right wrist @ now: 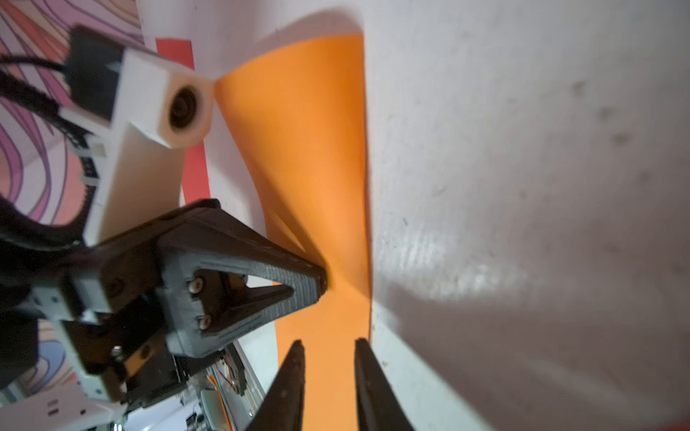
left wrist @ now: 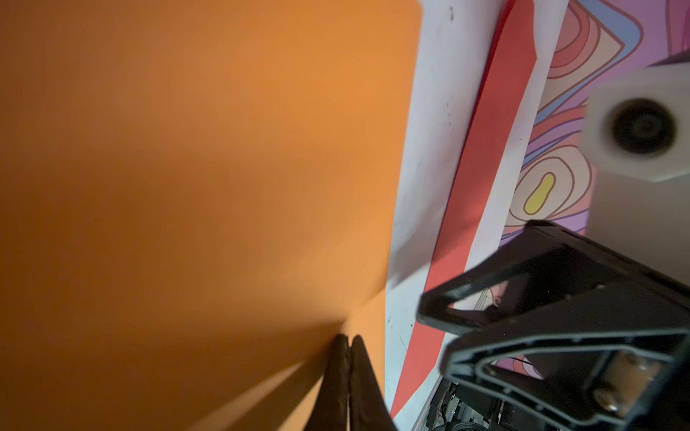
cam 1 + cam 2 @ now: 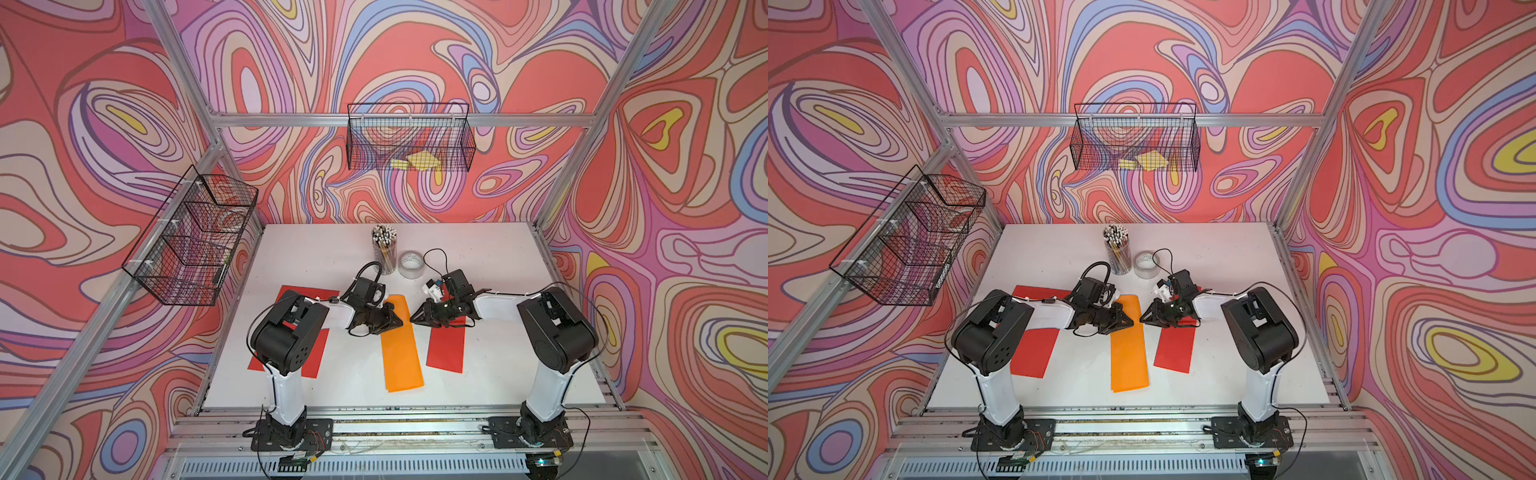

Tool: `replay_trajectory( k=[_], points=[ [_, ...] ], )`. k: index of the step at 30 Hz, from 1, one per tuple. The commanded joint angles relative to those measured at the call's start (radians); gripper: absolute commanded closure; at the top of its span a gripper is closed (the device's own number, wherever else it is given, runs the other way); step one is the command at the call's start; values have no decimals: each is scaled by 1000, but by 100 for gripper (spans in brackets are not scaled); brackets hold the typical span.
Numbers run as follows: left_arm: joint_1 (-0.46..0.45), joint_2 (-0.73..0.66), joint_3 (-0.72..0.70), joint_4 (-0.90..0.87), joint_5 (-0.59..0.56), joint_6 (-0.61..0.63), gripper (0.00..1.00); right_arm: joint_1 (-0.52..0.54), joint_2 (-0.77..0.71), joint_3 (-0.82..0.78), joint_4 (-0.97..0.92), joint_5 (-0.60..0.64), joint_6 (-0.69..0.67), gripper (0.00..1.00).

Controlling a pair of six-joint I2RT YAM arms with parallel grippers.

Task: Fold the rectangular paper in half along the long edge
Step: Fold the paper at the center of the board.

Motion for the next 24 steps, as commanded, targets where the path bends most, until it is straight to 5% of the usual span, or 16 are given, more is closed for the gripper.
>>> replay_trajectory(
  k=[1,7,12,24],
  points=[
    [-5,37,-16,3,-20,-11,95,-1,-141,-27,-94,170,-9,100],
    [-7,46,-23,34,-25,-26,100,33,-275,-135,-83,153,28,100],
    [-8,57,-28,41,-33,-35,100,171,-228,-145,-115,221,28,100],
    [-7,60,-25,33,-22,-31,100,173,-76,-142,8,180,41,100]
  ],
)
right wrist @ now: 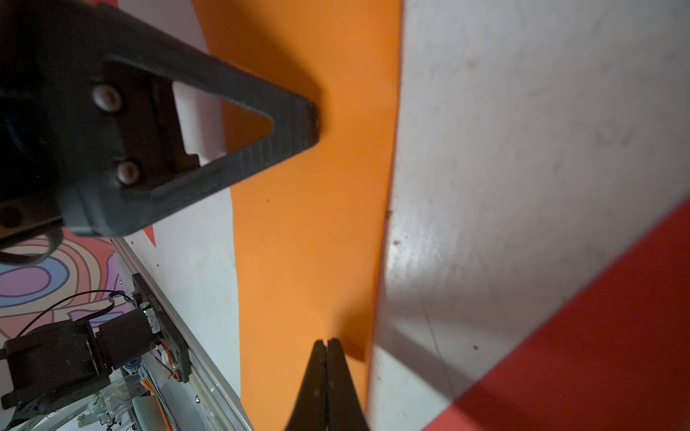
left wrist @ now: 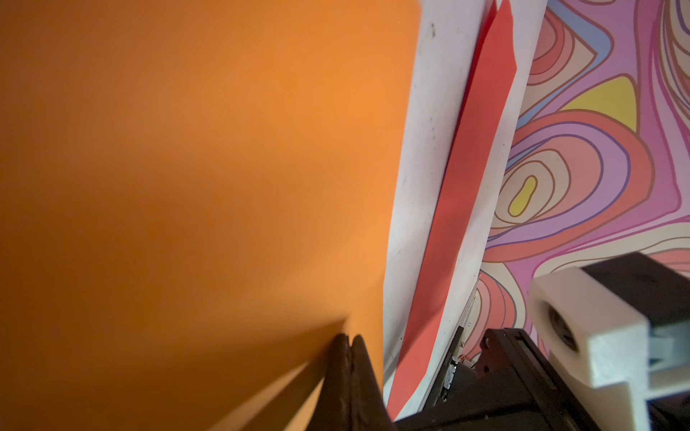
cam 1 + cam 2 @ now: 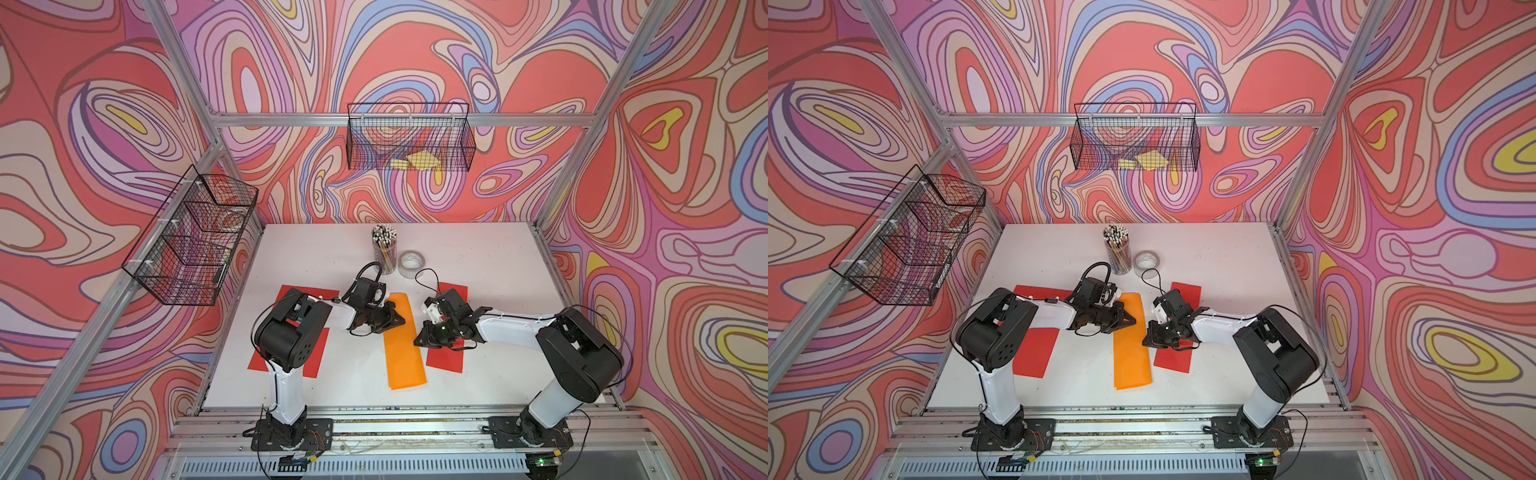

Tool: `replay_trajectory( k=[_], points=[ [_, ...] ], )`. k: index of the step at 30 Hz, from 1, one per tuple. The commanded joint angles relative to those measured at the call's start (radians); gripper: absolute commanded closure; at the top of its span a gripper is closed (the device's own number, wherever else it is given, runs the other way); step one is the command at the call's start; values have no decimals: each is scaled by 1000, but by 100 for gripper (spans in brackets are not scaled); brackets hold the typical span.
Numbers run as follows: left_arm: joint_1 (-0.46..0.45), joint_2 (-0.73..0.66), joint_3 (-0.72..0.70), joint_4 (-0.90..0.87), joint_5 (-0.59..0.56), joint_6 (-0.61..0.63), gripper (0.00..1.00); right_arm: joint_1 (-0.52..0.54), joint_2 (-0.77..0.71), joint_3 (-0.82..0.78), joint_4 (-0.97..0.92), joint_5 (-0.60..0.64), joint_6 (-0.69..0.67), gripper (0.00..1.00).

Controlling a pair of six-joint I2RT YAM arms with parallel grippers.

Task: Fold the rectangular paper in half along the long edge
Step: Fold the paper at the center of the board.

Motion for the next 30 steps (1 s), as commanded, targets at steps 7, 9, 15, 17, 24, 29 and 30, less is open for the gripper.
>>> replay_trajectory(
  k=[7,9,15,17,24,29,30],
  points=[
    [-7,23,-22,-64,-41,10,100,-3,69,18,38,22,-6,100],
    [-7,23,-22,-66,-39,12,100,-6,60,14,42,32,-1,100],
    [-7,23,-23,-67,-37,14,100,-35,21,10,65,18,5,100],
    [-7,22,-23,-69,-38,14,100,-50,11,18,79,4,7,100],
    [-6,23,-25,-69,-37,12,100,-80,81,107,54,-44,-32,100],
    [-7,18,-29,-73,-42,15,100,-81,119,107,40,-45,-46,100],
    [-6,18,-29,-74,-43,15,100,-82,119,102,40,-46,-46,100]
  ],
)
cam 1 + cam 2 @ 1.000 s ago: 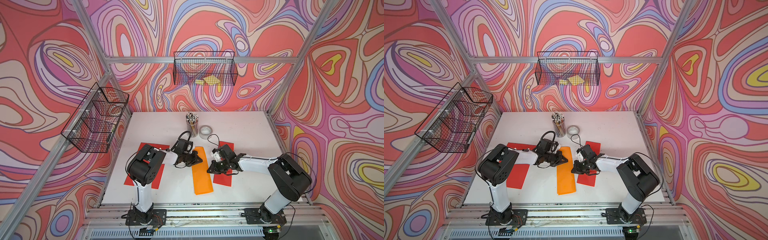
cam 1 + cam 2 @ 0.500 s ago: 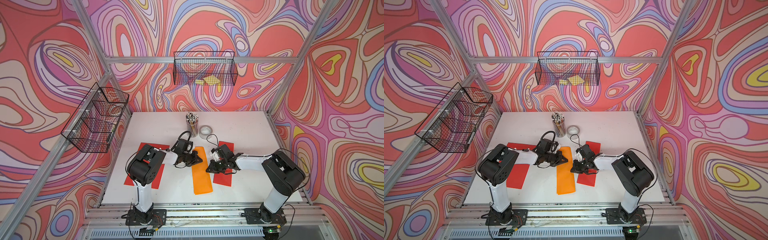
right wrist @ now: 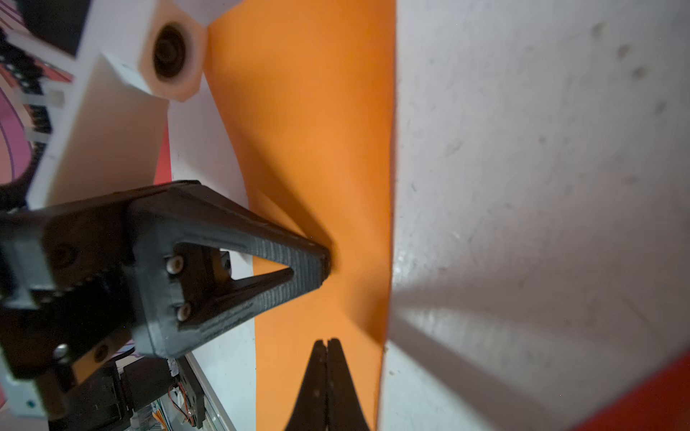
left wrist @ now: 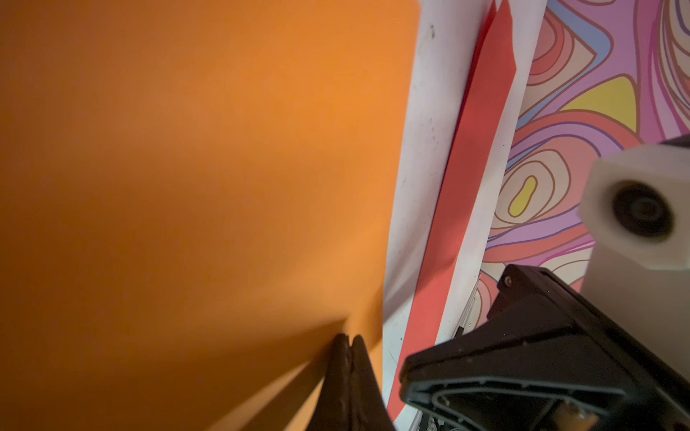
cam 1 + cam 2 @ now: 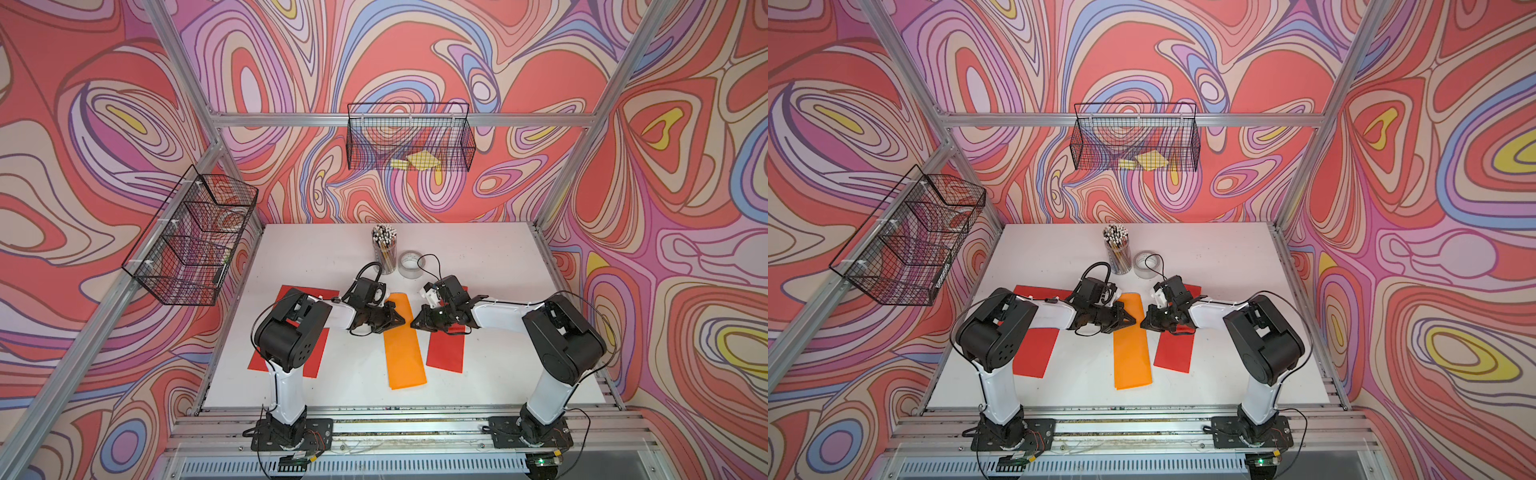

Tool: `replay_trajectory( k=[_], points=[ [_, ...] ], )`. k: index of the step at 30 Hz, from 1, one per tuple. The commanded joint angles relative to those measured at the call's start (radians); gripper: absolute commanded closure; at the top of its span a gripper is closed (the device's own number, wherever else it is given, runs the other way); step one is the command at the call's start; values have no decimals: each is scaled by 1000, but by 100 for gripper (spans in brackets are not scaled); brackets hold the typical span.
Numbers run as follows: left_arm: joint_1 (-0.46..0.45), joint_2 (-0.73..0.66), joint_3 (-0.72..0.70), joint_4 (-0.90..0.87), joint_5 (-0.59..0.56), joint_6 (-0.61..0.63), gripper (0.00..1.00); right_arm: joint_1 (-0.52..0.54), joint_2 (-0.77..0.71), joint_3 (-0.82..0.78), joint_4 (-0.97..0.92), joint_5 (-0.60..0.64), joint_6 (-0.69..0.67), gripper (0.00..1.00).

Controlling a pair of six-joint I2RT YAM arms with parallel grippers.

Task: Fold the rectangular paper in half along the long edge
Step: Fold the paper at the center of the board.

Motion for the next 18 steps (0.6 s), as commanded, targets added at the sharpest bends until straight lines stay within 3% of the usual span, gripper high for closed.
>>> replay_trajectory(
  k=[1,18],
  points=[
    [-7,19,-28,-75,-42,14,100,0,12,-19,-16,-9,-20,100],
    [-6,29,-25,-75,-43,15,100,1,-56,-142,-17,-17,-2,100]
  ],
)
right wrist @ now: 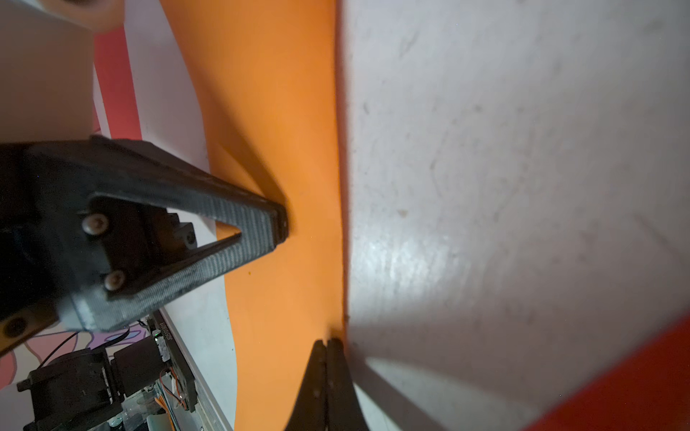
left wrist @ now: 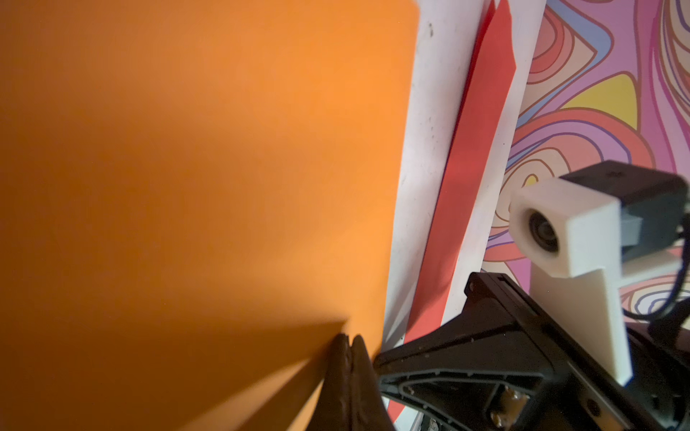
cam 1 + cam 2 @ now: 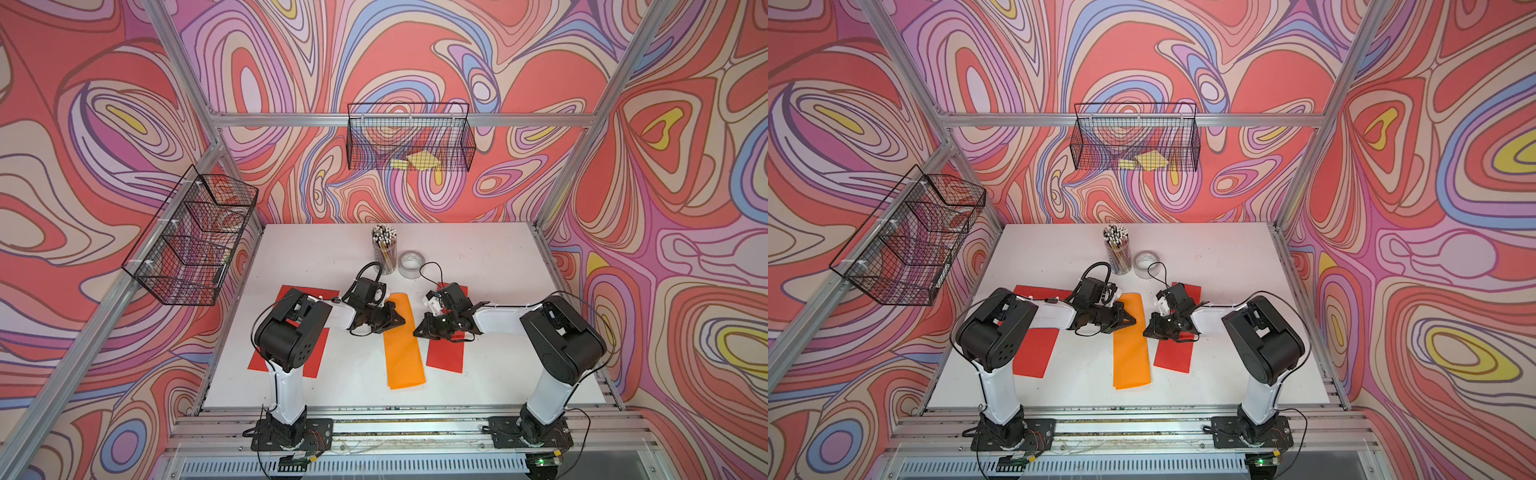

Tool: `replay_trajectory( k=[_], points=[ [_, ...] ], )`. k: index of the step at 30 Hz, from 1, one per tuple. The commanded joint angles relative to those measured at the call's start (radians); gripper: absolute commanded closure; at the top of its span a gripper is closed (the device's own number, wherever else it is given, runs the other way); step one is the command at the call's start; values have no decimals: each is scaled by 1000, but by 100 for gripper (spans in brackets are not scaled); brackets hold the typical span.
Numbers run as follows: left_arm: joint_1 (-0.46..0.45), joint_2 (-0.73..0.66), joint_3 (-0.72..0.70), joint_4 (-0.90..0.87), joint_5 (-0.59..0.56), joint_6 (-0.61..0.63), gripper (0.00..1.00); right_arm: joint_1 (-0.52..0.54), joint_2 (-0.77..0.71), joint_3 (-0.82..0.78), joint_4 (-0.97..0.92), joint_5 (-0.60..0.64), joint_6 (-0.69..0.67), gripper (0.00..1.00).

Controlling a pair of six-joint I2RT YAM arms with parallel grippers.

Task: Fold the rectangular paper in half along the long edge
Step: Fold the paper at the center of the board.

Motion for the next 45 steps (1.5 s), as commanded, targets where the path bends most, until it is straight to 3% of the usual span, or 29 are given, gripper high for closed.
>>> replay_trajectory(
  k=[1,12,20,27,45],
  points=[
    [-6,29,-26,-74,-44,7,100,2,-40,-52,-60,11,-5,100],
    [-7,35,-27,-71,-42,6,100,20,-91,-63,-100,12,-22,100],
    [-7,29,-30,-82,-42,12,100,19,-167,18,-141,32,-5,100],
    [-7,34,-29,-79,-41,10,100,22,-69,54,-104,-26,5,100],
    [-7,49,-37,-51,-31,-2,100,34,-1,11,-71,-57,-5,100]
  ],
)
